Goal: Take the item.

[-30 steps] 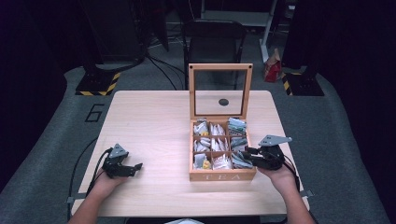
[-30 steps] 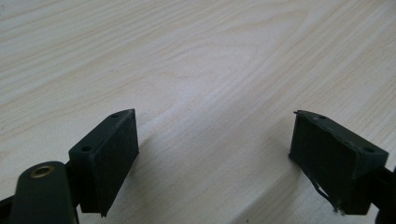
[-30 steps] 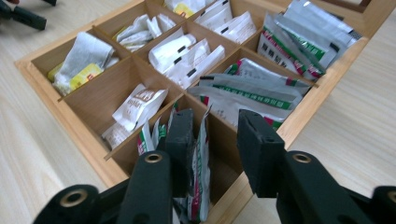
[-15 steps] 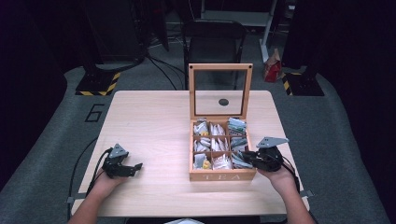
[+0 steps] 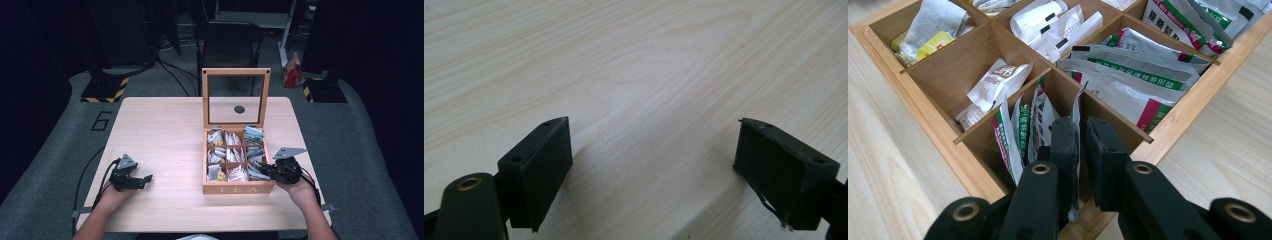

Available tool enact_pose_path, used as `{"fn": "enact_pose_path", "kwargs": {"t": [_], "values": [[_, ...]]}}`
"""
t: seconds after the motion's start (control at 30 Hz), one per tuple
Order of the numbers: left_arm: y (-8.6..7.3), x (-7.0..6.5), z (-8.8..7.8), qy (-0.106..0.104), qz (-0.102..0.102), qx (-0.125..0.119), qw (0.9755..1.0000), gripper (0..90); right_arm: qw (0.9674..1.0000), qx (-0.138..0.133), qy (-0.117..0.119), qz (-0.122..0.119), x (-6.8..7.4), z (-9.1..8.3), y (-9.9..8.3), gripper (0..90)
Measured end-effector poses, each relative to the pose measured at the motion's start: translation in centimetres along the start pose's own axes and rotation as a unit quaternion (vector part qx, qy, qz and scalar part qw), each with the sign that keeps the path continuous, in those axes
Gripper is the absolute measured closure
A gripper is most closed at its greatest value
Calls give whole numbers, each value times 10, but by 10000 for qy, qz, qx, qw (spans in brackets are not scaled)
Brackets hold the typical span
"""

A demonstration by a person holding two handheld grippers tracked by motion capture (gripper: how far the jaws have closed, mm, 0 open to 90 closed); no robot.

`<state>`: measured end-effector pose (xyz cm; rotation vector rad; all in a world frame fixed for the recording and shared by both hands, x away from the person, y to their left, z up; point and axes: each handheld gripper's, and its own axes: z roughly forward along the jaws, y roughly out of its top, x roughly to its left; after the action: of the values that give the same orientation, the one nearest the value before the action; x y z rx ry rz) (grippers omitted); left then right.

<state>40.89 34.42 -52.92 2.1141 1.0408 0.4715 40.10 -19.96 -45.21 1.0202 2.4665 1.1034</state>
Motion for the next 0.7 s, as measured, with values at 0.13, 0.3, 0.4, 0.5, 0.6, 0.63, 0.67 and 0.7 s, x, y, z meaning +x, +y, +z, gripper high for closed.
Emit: {"fn": "enact_pose_path", "kwargs": {"t": [0.13,0.3,0.4,0.5,0.6,0.63,0.67,0.7], "values": [[0,0,0,0,-2,1,10000,148,10000,49,40,-35,0,3,0,824],[0,0,0,0,-2,0,10000,148,9999,137,104,-22,1,4,1,851],[0,0,0,-1,-4,1,10000,148,9998,159,88,-45,1,6,0,857],[0,0,0,17,27,-10,10000,148,9998,136,85,-85,1,6,0,887],[0,0,0,40,35,-37,10000,149,9997,166,108,-111,1,6,1,893],[0,0,0,10,-10,-18,10000,148,9997,185,112,-113,1,6,1,893],[0,0,0,13,30,2,10000,148,9997,184,105,-120,1,6,1,894],[0,0,1,47,41,-50,10000,148,9997,175,94,-120,1,6,1,895]]}}
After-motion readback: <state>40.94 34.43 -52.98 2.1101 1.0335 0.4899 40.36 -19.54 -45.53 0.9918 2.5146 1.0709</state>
